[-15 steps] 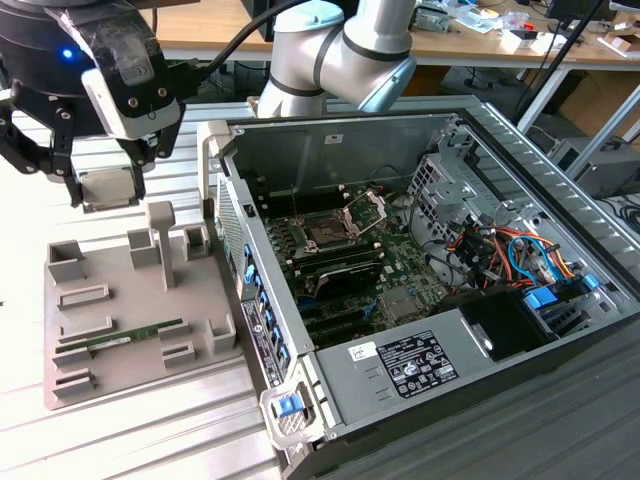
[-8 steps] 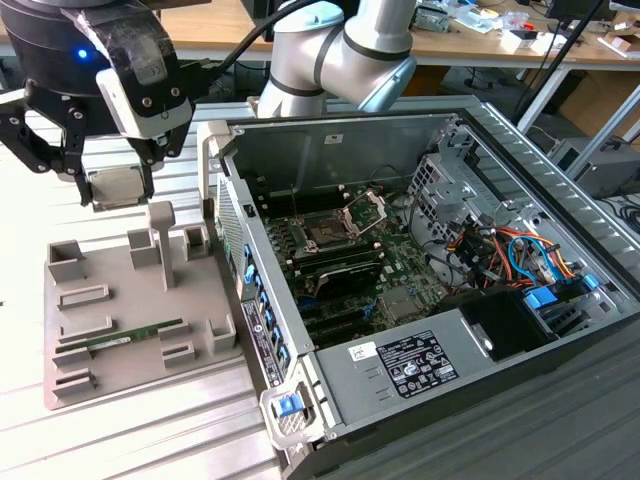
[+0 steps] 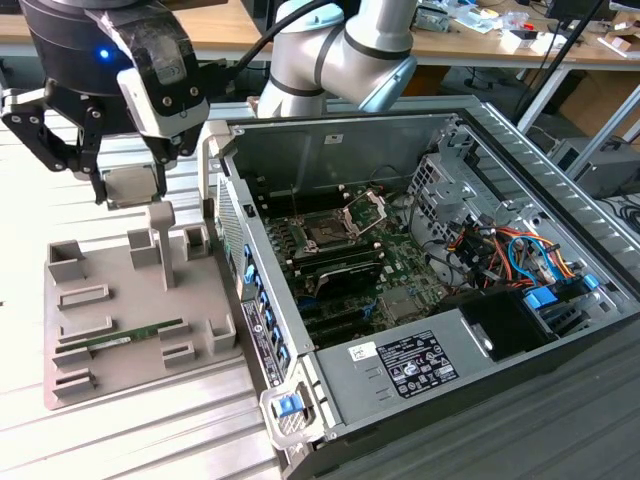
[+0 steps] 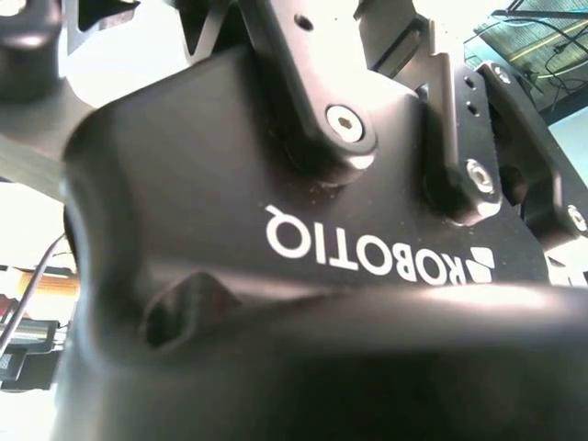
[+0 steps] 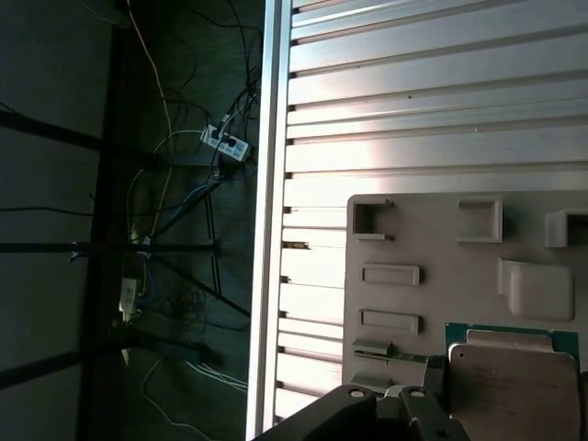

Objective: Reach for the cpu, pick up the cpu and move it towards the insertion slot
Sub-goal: 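Pick up the cpu and move it towards the insertion slot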

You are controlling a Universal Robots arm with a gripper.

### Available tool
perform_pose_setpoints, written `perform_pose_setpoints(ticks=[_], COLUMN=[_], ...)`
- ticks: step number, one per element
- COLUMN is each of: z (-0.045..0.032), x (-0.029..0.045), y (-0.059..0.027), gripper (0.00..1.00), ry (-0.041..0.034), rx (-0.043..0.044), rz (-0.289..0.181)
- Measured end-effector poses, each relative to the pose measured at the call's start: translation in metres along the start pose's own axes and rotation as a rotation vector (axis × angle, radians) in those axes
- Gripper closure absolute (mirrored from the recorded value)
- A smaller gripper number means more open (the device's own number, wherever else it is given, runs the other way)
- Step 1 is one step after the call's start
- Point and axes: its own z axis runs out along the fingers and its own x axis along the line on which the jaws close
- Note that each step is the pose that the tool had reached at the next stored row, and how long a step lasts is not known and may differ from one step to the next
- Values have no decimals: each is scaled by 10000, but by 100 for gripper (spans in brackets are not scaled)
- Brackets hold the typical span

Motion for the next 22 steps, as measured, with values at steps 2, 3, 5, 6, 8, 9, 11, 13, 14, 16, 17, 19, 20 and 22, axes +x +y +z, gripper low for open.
perform_pose_setpoints(ticks=[2,3,5,6,8,9,11,13,14,16,17,19,20,22], z=[0,0,0,-1,0,0,-1,-1,-1,-1,-1,-1,-1,-1], x=[-17,-24,-36,-46,-74,-83,-109,-144,-154,-172,-177,-191,-208,-230], y=[-1,-2,-2,-3,-5,-5,-7,-9,-10,-11,-11,-12,-13,-15], gripper=[45,45,45,45,45,45,45,45,45,45,45,45,45,45], ry=[0,0,0,1,0,0,0,0,1,0,1,1,-1,0], rx=[1,1,0,1,0,0,1,1,1,1,0,1,0,1], rz=[0,-1,-1,-1,-1,-1,0,0,0,0,0,0,-1,0])
